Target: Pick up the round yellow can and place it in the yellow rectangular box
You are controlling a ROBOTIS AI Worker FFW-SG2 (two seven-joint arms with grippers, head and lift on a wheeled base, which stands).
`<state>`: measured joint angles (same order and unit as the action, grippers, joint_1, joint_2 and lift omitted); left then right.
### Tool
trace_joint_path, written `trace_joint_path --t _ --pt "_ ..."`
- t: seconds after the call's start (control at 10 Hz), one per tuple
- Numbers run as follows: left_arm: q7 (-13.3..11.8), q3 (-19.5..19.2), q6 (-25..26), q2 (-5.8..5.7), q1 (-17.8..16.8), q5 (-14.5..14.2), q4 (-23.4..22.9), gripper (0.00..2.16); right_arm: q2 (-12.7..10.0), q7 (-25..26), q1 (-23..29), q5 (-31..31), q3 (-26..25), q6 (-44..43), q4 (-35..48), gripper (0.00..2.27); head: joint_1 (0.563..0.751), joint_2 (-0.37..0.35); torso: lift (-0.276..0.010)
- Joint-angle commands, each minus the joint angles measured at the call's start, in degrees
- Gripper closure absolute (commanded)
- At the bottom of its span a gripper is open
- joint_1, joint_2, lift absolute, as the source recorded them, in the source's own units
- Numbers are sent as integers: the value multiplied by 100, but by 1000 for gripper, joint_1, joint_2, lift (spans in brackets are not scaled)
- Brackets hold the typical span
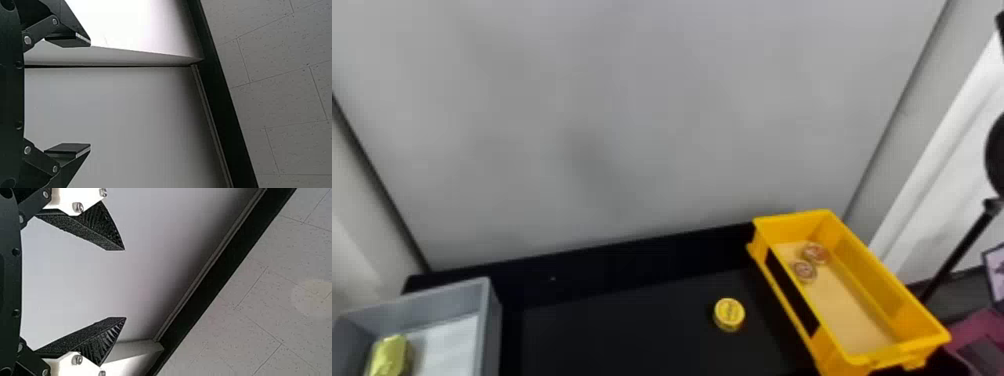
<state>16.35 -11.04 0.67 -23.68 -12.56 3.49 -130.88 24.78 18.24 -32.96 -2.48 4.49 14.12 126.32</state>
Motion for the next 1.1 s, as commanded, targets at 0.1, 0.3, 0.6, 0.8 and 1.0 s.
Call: trace_joint_path --t 0.1,0.3,0.6,0.8,1.0 --pt "0 31 65 -77 -53 -6 -8 314 150 197 -712 45 96 -384 -1206 311 606 -81 0" --pt "0 102 92 -86 -132 -15 1 314 194 30 -1362 1223 140 760 -2331 225 606 -81 0" --pt "0 216 127 -77 -211 -50 62 314 -43 -75 -1441 1830 25 1894 -3570 190 606 -81 0" --pt "0 243 171 -59 -220 -76 80 314 -395 -348 -1257 1882 -54 3266 -3878 145 606 -81 0" --pt "0 330 171 -33 -255 -94 133 314 -659 -1174 -993 1882 17 4022 -4309 140 606 -81 0"
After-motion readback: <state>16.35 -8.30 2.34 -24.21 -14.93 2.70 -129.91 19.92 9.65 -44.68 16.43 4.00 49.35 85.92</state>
